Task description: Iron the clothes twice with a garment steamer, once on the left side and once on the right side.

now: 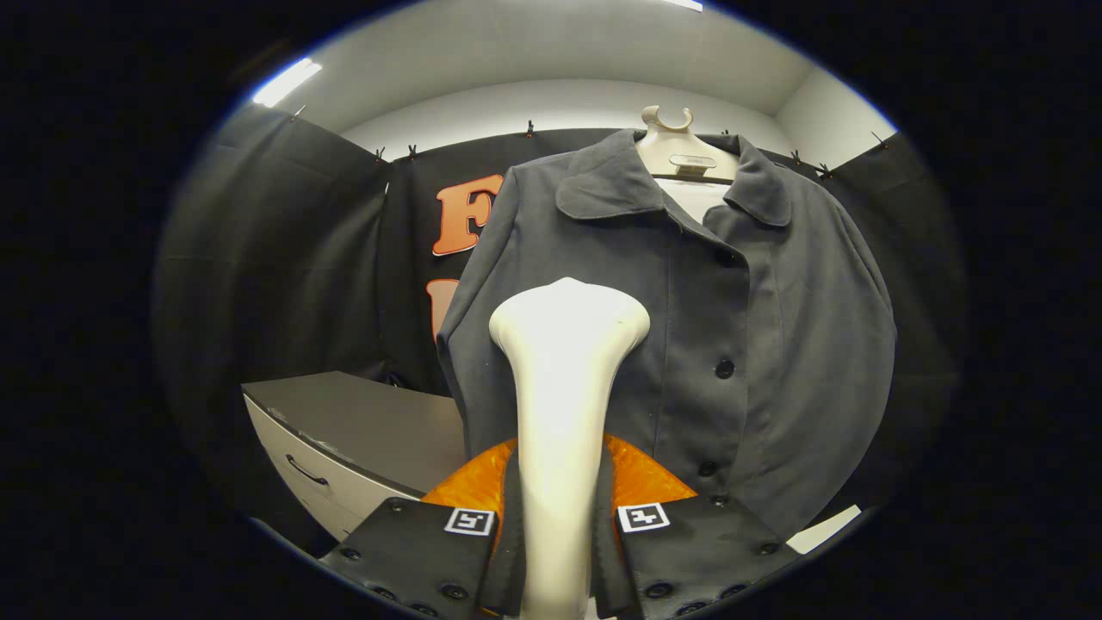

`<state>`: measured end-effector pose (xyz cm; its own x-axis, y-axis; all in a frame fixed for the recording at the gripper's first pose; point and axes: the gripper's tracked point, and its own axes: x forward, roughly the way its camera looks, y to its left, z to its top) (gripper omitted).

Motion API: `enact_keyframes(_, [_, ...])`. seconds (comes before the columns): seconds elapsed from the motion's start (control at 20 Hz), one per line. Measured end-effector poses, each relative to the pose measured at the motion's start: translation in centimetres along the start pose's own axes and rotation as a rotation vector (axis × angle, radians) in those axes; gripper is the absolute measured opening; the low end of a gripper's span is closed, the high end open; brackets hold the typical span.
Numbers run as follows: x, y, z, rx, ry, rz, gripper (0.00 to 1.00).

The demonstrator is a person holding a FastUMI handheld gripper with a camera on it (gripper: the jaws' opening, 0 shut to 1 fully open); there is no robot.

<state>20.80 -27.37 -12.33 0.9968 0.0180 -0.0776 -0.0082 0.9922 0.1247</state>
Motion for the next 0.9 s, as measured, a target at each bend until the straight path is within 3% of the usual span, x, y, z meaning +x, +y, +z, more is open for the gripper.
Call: enact_keyframes(0.9, [-3.3, 0.0, -10.9, 0.009, 0.083, -0.008, 0.38])
